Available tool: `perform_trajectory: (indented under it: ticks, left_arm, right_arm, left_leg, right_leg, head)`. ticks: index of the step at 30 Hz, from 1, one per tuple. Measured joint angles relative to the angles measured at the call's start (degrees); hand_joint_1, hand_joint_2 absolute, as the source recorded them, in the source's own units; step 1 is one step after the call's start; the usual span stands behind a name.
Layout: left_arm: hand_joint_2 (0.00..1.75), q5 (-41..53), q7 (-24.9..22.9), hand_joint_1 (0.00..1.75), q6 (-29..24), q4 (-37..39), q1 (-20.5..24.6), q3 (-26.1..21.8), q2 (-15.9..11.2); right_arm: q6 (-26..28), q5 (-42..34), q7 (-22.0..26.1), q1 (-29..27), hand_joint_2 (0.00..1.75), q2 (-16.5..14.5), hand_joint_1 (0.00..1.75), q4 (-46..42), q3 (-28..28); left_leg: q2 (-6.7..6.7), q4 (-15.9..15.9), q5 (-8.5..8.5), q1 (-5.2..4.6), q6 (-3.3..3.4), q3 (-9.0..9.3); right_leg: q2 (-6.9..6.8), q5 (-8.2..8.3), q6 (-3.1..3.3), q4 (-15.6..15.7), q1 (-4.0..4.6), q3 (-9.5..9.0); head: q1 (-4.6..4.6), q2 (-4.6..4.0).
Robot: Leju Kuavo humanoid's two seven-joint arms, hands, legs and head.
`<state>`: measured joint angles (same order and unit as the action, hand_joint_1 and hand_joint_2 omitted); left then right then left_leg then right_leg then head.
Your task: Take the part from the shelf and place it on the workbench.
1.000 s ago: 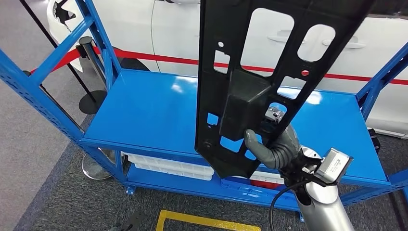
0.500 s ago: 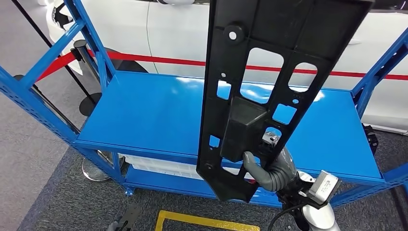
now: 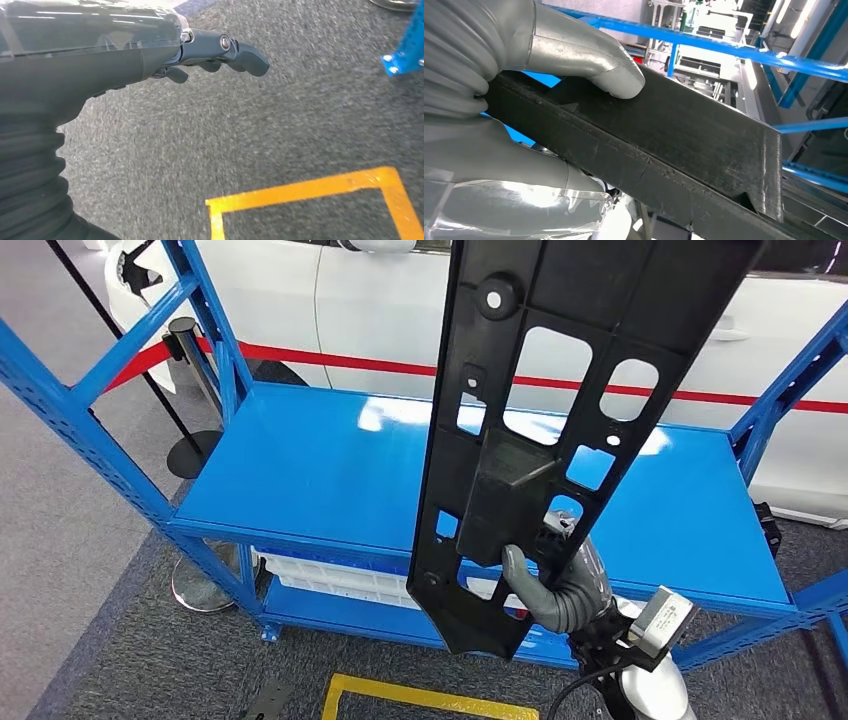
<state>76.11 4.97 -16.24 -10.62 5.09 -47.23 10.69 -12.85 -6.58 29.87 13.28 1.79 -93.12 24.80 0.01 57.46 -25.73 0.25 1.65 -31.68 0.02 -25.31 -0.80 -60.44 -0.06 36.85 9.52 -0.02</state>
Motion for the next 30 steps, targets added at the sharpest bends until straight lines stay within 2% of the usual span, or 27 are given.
perform_trajectory:
  ticks: [1,3,4,5,6,7,9,10,11,13,14,15,16,17,18,19,20,21,22,23,24,25,26,27,28,29,30]
  left_arm:
    - [1.75,0.0,0.0,0.00,0.0,0.0,0.0,0.0,0.0]
    - [1.75,0.0,0.0,0.00,0.0,0.0,0.0,0.0,0.0]
    - [1.75,0.1,0.0,0.00,0.0,0.0,0.0,0.0,0.0]
    - [1.75,0.2,0.0,0.00,0.1,0.0,0.0,0.0,0.0]
    - [1.75,0.3,-0.1,0.00,0.1,0.0,0.0,0.0,0.0]
    - [1.75,0.4,-0.1,0.00,0.1,0.0,0.0,0.0,0.0]
    - [1.75,0.6,-0.2,0.00,0.2,0.0,0.1,0.1,0.0]
    - [1.75,0.7,-0.2,0.00,0.3,0.0,0.1,0.1,0.0]
    - [1.75,0.8,-0.3,0.00,0.4,0.0,0.1,0.2,0.0]
    - [1.75,0.9,-0.5,0.00,0.6,0.0,0.1,0.2,0.0]
    - [1.75,0.9,-0.6,0.00,0.6,0.0,0.0,0.2,0.0]
    - [1.75,0.9,-0.6,0.00,0.7,0.0,0.0,0.2,0.0]
    - [1.75,0.9,-0.7,0.00,0.7,0.0,0.0,0.2,0.0]
    - [1.75,1.0,-0.7,0.00,0.8,0.0,0.0,0.2,0.0]
    - [1.75,1.0,-0.7,0.00,0.8,0.0,0.0,0.2,0.0]
    - [1.75,1.0,-0.7,0.00,0.9,0.0,0.0,0.2,0.0]
    - [1.75,1.0,-0.7,0.00,0.9,0.0,0.0,0.2,0.0]
    - [1.75,1.0,-0.7,0.00,0.9,0.0,0.0,0.2,0.0]
    - [1.75,1.1,-0.7,0.00,1.0,0.0,0.0,0.2,0.0]
    - [1.75,1.1,-0.7,0.00,1.0,0.0,0.0,0.2,0.0]
    - [1.75,1.1,-0.7,0.00,1.0,0.0,0.1,0.2,0.0]
    - [1.75,1.2,-0.7,0.00,1.0,0.0,0.1,0.2,0.0]
    - [1.75,1.2,-0.6,0.00,1.0,0.0,0.1,0.3,0.0]
    - [1.75,1.2,-0.6,0.00,1.0,0.0,0.1,0.3,0.0]
    - [1.75,1.2,-0.6,0.00,1.0,0.0,0.0,0.3,0.0]
    - [1.75,1.2,-0.6,0.00,1.1,0.0,0.0,0.3,0.1]
    - [1.75,1.2,-0.6,0.00,1.1,0.0,0.0,0.3,0.1]
  right_arm:
    - [0.0,0.0,0.0,-0.1,1.75,0.0,1.75,-0.1,-0.1]
    - [0.0,0.0,0.0,-0.5,1.75,0.0,1.75,-0.2,-0.3]
    - [0.0,0.0,0.0,-0.7,1.75,0.0,1.75,-0.2,-0.3]
    - [0.0,0.0,0.0,-0.9,1.75,0.0,1.75,-0.2,-0.4]
    - [0.0,0.0,0.0,-1.0,1.75,0.0,1.75,-0.2,-0.4]
    - [0.0,0.0,0.0,-1.1,1.75,0.0,1.75,-0.3,-0.4]
    - [0.0,0.0,0.0,-1.2,1.75,-0.1,1.75,-0.7,-0.5]
    - [0.1,0.0,0.0,-1.3,1.75,-0.2,1.75,-1.1,-0.6]
    - [0.1,0.0,0.0,-1.4,1.75,-0.2,1.75,-1.4,-0.8]
    - [0.1,0.0,-0.1,-1.8,1.75,-0.4,1.75,-2.0,-1.2]
    - [0.1,0.0,-0.1,-1.9,1.75,-0.4,1.75,-2.2,-1.3]
    - [0.1,0.0,-0.1,-2.0,1.75,-0.6,1.75,-2.5,-1.4]
    - [0.2,0.1,-0.1,-2.2,1.75,-0.7,1.75,-2.7,-1.4]
    - [0.2,0.1,-0.1,-2.3,1.75,-0.8,1.75,-2.9,-1.5]
    - [0.2,0.1,-0.1,-2.5,1.75,-0.9,1.75,-3.1,-1.5]
    - [0.2,0.1,-0.1,-2.7,1.75,-1.0,1.75,-3.1,-1.6]
    - [0.2,0.1,-0.1,-2.9,1.75,-1.0,1.75,-3.2,-1.6]
    - [0.2,0.1,-0.1,-3.1,1.75,-1.0,1.75,-3.3,-1.7]
    - [0.2,0.1,-0.2,-3.3,1.75,-1.0,1.75,-3.4,-1.7]
    - [0.2,0.1,-0.2,-3.5,1.75,-1.0,1.75,-3.6,-1.7]
    - [0.3,0.2,-0.2,-3.6,1.75,-1.0,1.75,-3.9,-1.8]
    - [0.3,0.3,-0.2,-3.7,1.75,-1.0,1.75,-4.2,-1.8]
    - [0.4,0.4,-0.2,-3.8,1.75,-1.0,1.75,-4.5,-1.9]
    - [0.4,0.4,-0.2,-3.9,1.75,-1.0,1.75,-4.7,-1.9]
    - [0.4,0.5,-0.3,-4.0,1.75,-1.0,1.75,-4.9,-2.0]
    - [0.4,0.5,-0.3,-4.2,1.75,-1.0,1.75,-5.0,-2.1]
    - [0.4,0.5,-0.3,-4.3,1.75,-1.0,1.75,-5.1,-2.3]
  left_leg:
    - [0.12,-0.2,0.59,0.14,0.28,-0.49]
    - [0.18,-0.3,1.54,0.09,0.50,-1.80]
    - [0.21,-0.2,1.99,0.07,0.45,-2.46]
    - [0.23,-0.1,2.44,0.06,0.38,-3.13]
    - [0.24,0.0,2.87,0.06,0.26,-3.80]
    - [0.24,0.2,3.26,0.07,0.11,-4.41]
    - [0.20,0.6,3.95,0.02,-0.33,-5.40]
    - [0.17,0.7,4.35,-0.01,-0.64,-5.63]
    - [0.15,0.7,4.78,-0.01,-0.99,-5.77]
    - [0.11,0.3,5.68,0.02,-1.73,-5.92]
    - [0.06,0.6,5.30,0.05,-2.06,-6.28]
    - [0.02,1.5,3.97,0.09,-2.33,-6.80]
    - [-0.02,3.6,1.61,0.14,-2.59,-7.56]
    - [-0.03,6.9,-1.46,0.25,-2.80,-8.47]
    - [-0.03,10.7,-4.16,0.32,-3.00,-9.30]
    - [-0.03,14.3,-5.90,0.37,-3.19,-9.84]
    - [-0.02,16.5,-6.32,0.39,-3.29,-9.72]
    - [-0.02,16.8,-5.56,0.40,-3.30,-8.66]
    - [-0.02,14.8,-4.13,0.40,-3.20,-6.48]
    - [-0.03,11.1,-2.90,0.40,-3.00,-3.44]
    - [-0.05,6.6,-2.51,0.28,-2.76,-0.17]
    - [-0.09,2.8,-2.64,0.17,-2.45,2.39]
    - [-0.15,0.2,-3.05,0.02,-2.16,3.85]
    - [-0.20,-1.0,-3.30,-0.16,-1.86,4.28]
    - [-0.22,-1.2,-2.91,-0.12,-1.47,3.90]
    - [-0.12,-1.4,-2.32,-0.02,-1.07,3.48]
    - [-0.01,-1.6,-1.67,0.12,-0.57,2.96]
  right_leg:
    - [0.04,-2.30,-0.27,-2.4,-0.08,0.91]
    - [0.05,-7.39,-0.75,-9.4,-0.32,3.03]
    - [0.03,-8.67,-0.94,-12.3,-0.45,3.54]
    - [0.02,-8.75,-1.06,-13.6,-0.55,3.26]
    - [0.01,-7.73,-1.11,-12.9,-0.65,1.91]
    - [0.00,-6.16,-1.06,-10.0,-0.72,-0.46]
    - [0.02,-4.64,-0.69,-1.9,-0.62,-6.10]
    - [0.04,-4.52,-0.41,1.0,-0.45,-7.89]
    - [0.07,-4.71,-0.14,2.6,-0.25,-8.72]
    - [0.02,-3.99,0.61,3.2,-0.18,-8.36]
    - [-0.07,-3.43,1.12,3.4,-0.30,-7.96]
    - [-0.17,-2.73,1.67,3.6,-0.46,-7.43]
    - [-0.28,-1.98,2.09,3.8,-0.62,-6.76]
    - [-0.32,-1.31,2.34,3.8,-0.55,-5.97]
    - [-0.35,-0.68,2.43,3.7,-0.50,-5.16]
    - [-0.37,-0.08,2.42,3.6,-0.44,-4.32]
    - [-0.40,0.51,2.38,3.5,-0.38,-3.46]
    - [-0.41,1.08,2.31,3.3,-0.34,-2.62]
    - [-0.40,1.65,2.18,3.2,-0.31,-1.81]
    - [-0.38,2.18,2.01,3.1,-0.29,-1.12]
    - [-0.35,2.67,1.78,3.0,-0.20,-0.54]
    - [-0.35,3.17,1.50,2.9,-0.14,-0.15]
    - [-0.37,3.66,1.20,3.0,-0.12,0.06]
    - [-0.39,4.18,0.87,3.1,-0.10,0.20]
    - [-0.38,4.76,0.53,3.3,-0.06,0.29]
    - [-0.30,4.74,0.20,3.3,-0.07,0.57]
    - [-0.21,3.71,-0.11,2.6,-0.07,1.08]
  head:
    - [-0.01,0.00]
    - [-0.02,0.00]
    - [-0.02,0.00]
    - [-0.02,0.00]
    - [-0.02,0.00]
    - [-0.02,0.00]
    - [0.01,0.00]
    - [0.01,0.00]
    - [0.03,0.00]
    - [0.01,0.00]
    - [0.02,0.00]
    - [0.03,0.00]
    - [0.03,0.00]
    - [0.04,0.00]
    - [0.04,0.00]
    - [0.04,0.00]
    - [0.04,0.00]
    - [0.04,0.00]
    - [0.03,0.00]
    - [0.04,0.00]
    - [0.04,0.00]
    - [0.03,0.00]
    - [0.03,0.00]
    - [0.02,0.00]
    - [0.01,0.00]
    - [0.00,0.00]
    - [0.00,0.00]
